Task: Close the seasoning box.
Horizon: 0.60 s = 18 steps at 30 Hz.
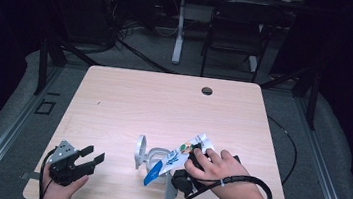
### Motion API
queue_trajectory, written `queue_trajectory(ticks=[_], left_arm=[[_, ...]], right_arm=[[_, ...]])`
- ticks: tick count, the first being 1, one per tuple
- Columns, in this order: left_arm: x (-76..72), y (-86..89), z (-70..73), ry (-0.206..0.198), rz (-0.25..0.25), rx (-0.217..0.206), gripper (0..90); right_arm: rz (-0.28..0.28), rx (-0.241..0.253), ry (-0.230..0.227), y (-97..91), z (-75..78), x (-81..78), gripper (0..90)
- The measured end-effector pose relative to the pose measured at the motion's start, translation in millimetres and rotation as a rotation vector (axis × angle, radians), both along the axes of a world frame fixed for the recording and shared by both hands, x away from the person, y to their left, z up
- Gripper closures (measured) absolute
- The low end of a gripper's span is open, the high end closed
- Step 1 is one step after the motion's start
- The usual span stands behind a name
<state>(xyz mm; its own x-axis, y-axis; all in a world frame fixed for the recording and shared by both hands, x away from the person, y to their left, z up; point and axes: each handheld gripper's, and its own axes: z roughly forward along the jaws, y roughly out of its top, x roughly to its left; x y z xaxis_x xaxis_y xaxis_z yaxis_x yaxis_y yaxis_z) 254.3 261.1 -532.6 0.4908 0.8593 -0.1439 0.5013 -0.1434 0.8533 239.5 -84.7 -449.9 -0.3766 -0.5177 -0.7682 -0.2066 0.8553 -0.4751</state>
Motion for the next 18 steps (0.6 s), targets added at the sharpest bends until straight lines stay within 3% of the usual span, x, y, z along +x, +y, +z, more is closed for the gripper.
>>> queue_trajectory(ticks=[18], left_arm=[[0.0,0.0,0.1,-0.001,0.000,-0.001,46.5]], right_arm=[[0.000,-0.028,-0.013,1.6,1.4,-1.5,87.5]])
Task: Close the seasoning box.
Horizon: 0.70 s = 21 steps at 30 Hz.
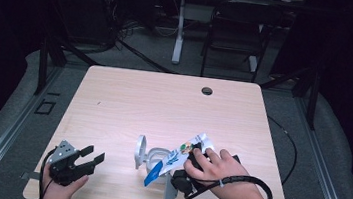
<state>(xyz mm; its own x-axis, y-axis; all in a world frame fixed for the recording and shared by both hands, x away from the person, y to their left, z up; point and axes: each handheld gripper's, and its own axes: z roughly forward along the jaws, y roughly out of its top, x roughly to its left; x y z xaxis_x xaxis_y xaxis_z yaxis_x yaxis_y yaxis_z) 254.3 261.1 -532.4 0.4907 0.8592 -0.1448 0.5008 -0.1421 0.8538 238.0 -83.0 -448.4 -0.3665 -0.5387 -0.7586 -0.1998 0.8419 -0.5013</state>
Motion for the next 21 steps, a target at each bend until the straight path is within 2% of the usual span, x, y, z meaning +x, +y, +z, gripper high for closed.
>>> queue_trajectory(ticks=[21], left_arm=[[0.5,-1.0,-1.1,-0.001,-0.004,0.005,46.5]], right_arm=[[0.014,-0.014,0.002,2.8,1.1,0.8,87.5]])
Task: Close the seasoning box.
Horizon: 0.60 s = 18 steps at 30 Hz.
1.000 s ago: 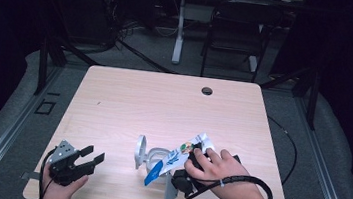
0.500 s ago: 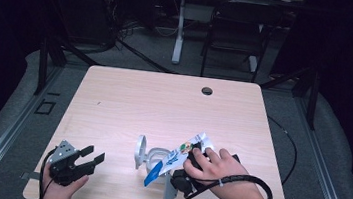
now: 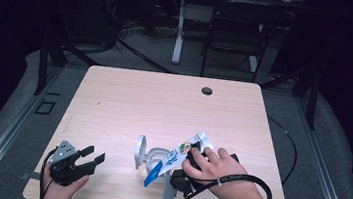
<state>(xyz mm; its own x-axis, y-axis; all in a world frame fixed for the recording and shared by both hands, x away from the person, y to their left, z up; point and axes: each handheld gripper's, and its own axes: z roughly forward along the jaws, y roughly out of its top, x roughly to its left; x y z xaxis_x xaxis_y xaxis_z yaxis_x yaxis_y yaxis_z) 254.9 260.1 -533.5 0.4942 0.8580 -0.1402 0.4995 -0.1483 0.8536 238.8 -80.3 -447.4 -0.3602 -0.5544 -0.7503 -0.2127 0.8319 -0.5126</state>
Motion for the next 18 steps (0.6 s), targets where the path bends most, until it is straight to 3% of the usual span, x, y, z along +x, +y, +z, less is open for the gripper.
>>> queue_trajectory(ticks=[14,18], left_arm=[[0.0,-0.1,-0.4,0.000,0.003,-0.005,46.5],[0.2,0.4,-0.6,0.003,0.002,-0.007,46.5]], right_arm=[[0.004,-0.046,-0.007,3.7,0.3,0.7,87.4],[0.009,-0.037,-0.004,3.8,-0.1,1.4,87.5]])
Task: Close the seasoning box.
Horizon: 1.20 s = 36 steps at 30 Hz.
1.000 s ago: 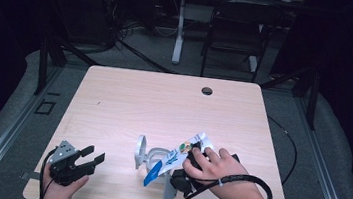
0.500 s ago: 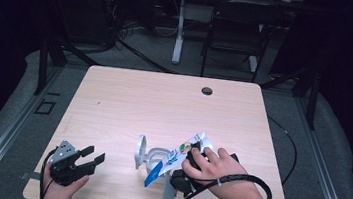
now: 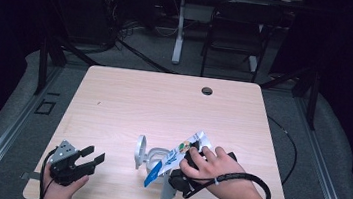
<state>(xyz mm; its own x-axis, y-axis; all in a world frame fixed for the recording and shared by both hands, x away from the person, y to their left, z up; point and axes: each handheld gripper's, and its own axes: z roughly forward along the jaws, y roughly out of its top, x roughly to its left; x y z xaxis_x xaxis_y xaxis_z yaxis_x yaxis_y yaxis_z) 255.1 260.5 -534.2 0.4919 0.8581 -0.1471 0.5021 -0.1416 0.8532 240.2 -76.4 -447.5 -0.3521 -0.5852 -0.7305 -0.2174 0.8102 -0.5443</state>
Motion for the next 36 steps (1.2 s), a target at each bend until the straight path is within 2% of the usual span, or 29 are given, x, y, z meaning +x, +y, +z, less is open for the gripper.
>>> queue_trajectory(ticks=[5,7,20,22,25,26,28,36], left_arm=[[0.3,0.2,-0.6,0.003,0.000,0.000,46.5],[0.3,0.4,-0.4,0.002,-0.001,0.003,46.5],[0.6,-0.2,-1.2,0.003,-0.001,0.003,46.5],[0.4,0.1,-1.0,0.006,0.000,0.002,46.5],[0.4,0.3,-0.8,0.004,0.000,0.002,46.5],[0.4,0.2,-0.8,0.002,0.000,0.002,46.5],[0.4,0.0,-0.7,0.001,0.001,0.001,46.5],[0.4,-0.7,-1.1,0.001,0.004,0.002,46.5]], right_arm=[[-0.001,-0.021,-0.013,1.0,0.2,-0.4,87.4],[0.001,-0.007,-0.002,0.5,0.2,-0.1,87.4],[0.007,-0.002,-0.005,-0.6,-0.7,0.3,87.4],[0.002,-0.024,-0.020,0.3,0.0,-0.5,87.4],[0.009,-0.011,-0.016,-0.7,-0.6,0.1,87.3],[0.006,-0.026,-0.025,-0.1,0.3,-0.4,87.3],[0.008,-0.026,-0.032,-0.5,0.8,-0.5,87.4],[0.001,-0.021,-0.026,-1.7,1.2,-0.4,87.4]])
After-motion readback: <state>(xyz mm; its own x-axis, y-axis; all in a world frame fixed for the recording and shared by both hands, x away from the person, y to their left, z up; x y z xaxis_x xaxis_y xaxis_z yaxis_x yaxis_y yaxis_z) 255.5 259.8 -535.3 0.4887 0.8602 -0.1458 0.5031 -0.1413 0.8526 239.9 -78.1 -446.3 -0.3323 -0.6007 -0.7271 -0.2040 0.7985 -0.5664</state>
